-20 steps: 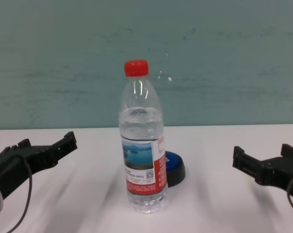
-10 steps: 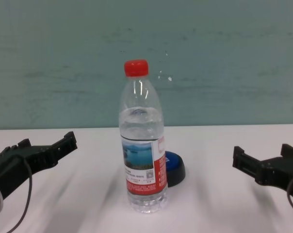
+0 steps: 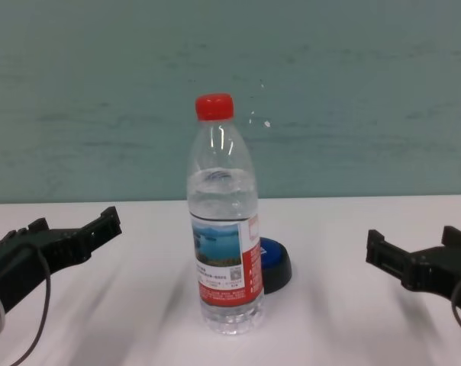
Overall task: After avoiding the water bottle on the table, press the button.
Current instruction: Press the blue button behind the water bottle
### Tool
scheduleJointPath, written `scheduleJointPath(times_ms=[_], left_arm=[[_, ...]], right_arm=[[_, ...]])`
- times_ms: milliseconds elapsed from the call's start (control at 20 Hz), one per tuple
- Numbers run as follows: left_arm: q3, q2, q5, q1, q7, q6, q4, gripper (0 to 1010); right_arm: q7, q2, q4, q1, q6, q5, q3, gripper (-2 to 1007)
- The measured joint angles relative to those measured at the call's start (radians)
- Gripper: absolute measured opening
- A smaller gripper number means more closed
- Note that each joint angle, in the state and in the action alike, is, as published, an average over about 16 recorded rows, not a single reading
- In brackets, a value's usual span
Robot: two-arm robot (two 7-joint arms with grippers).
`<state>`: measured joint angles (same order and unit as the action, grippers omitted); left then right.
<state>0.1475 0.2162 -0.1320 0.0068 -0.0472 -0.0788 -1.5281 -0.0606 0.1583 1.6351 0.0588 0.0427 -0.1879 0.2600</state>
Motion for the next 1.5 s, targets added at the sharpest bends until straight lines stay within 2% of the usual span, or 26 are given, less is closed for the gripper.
scheduleJointPath(times_ms=[250,450,800,1200,1500], left_arm=[[-0.004,-0.003,0.032,0.010,0.025,0.005,-0.014,1000],[-0.014,-0.006,0.060,0.034,0.045,0.010,-0.045,1000],[-0.038,-0.005,0.106,0.124,0.063,0.023,-0.146,1000],[-0.057,0.013,0.114,0.262,0.017,0.021,-0.278,1000],[-0.064,0.040,0.112,0.340,-0.046,0.006,-0.337,1000]], right_arm=[[0.000,0.000,0.000,0.000,0.000,0.000,0.000,1004],[0.000,0.000,0.000,0.000,0.000,0.000,0.000,1004],[0.000,0.000,0.000,0.000,0.000,0.000,0.000,1004],[0.000,0.000,0.000,0.000,0.000,0.000,0.000,1004],[0.000,0.000,0.000,0.000,0.000,0.000,0.000,1004]])
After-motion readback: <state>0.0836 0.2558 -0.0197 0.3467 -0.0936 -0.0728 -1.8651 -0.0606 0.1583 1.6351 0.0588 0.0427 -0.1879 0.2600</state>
